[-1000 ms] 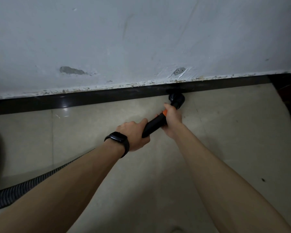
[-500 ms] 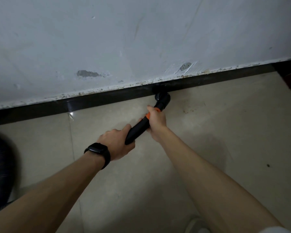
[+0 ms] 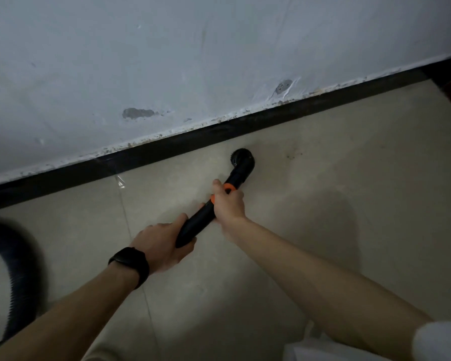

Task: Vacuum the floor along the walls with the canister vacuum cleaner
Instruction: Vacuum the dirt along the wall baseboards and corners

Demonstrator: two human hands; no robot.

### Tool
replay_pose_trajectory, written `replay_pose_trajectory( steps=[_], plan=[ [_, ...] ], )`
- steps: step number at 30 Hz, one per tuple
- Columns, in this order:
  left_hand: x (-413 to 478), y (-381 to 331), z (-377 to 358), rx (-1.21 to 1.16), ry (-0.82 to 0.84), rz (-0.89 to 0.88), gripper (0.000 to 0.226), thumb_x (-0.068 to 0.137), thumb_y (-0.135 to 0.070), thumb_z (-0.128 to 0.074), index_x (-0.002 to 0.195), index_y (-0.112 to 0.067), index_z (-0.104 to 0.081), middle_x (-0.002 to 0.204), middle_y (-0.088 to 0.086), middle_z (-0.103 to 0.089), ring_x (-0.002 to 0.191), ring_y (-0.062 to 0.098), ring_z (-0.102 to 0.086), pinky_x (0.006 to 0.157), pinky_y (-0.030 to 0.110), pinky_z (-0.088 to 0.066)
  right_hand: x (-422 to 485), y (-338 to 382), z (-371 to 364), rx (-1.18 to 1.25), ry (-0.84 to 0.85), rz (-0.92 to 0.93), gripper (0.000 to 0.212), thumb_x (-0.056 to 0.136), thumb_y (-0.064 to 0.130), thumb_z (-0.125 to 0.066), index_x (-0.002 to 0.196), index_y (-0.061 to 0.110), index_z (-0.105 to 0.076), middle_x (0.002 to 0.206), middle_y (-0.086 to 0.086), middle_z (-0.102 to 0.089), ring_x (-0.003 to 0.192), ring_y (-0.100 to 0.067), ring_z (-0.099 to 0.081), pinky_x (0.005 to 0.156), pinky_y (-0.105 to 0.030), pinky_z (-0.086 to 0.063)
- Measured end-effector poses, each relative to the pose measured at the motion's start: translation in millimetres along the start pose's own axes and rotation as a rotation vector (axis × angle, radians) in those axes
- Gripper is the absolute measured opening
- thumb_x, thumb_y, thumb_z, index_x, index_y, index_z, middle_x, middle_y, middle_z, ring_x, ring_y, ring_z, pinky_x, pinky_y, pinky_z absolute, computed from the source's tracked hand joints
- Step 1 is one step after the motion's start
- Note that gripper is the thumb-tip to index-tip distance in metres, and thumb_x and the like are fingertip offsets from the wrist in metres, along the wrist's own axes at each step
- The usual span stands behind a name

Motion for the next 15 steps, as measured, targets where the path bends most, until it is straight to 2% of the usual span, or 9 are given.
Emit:
replay_pose_trajectory(
  steps=[2,5,7,10,15],
  plan=[
    [0,-15,-7,0.017,0.035,-0.048,0.028,0.093,-0.055,-0.049,0.107,-0.034,-0.038,0.075,-0.009,-0.055,0.068,0.017,-0.06,0.063,0.031,-0.05,-3,-7,22,0.027,-0.054,0.008,0.061,0.098,0.053,-0.06,0.137,0.012,-0.037,0.113,-0.01,-0.064,0.096,-0.028,-0.073,0.093,-0.046,-0.06],
    [7,-46,-15,0.037,0.068,-0.12,0.026,0.095,-0.054,-0.047,0.107,-0.034,-0.037,0.078,-0.011,-0.055,0.07,0.019,-0.06,0.064,0.031,-0.048,-6,-10,56,0.13,-0.092,0.002,0.047,0.103,0.043,-0.057,0.132,0.011,-0.038,0.097,-0.006,-0.065,0.068,-0.016,-0.074,0.086,-0.041,-0.063],
    [15,-65,-18,0.051,0.071,-0.154,0.024,0.095,-0.053,-0.046,0.107,-0.034,-0.036,0.079,-0.011,-0.055,0.069,0.02,-0.058,0.063,0.03,-0.045,-5,-7,78,0.153,-0.147,0.024,0.047,0.104,0.041,-0.057,0.133,0.009,-0.041,0.09,-0.005,-0.064,0.06,-0.014,-0.073,0.081,-0.038,-0.063],
    [26,-87,-21,0.068,0.068,-0.181,0.024,0.095,-0.052,-0.046,0.108,-0.033,-0.038,0.08,-0.009,-0.057,0.07,0.02,-0.06,0.063,0.031,-0.048,-1,1,99,0.175,-0.204,0.057,0.052,0.103,0.042,-0.058,0.134,0.002,-0.046,0.088,-0.005,-0.063,0.06,-0.015,-0.074,0.071,-0.035,-0.062],
    [44,-111,-25,0.079,0.065,-0.192,0.025,0.095,-0.051,-0.047,0.11,-0.032,-0.039,0.083,-0.007,-0.061,0.07,0.02,-0.062,0.062,0.031,-0.049,13,9,125,0.187,-0.247,0.079,0.051,0.102,0.042,-0.059,0.13,0.0,-0.05,0.084,-0.004,-0.064,0.063,-0.019,-0.074,0.074,-0.037,-0.063]
  ],
)
Point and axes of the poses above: each hand's wrist, its own x-axis towards the middle knuckle, its own z-axis out of the back of the hand, y = z × x, the point moved 7 cm from there along x, towards the middle knuckle
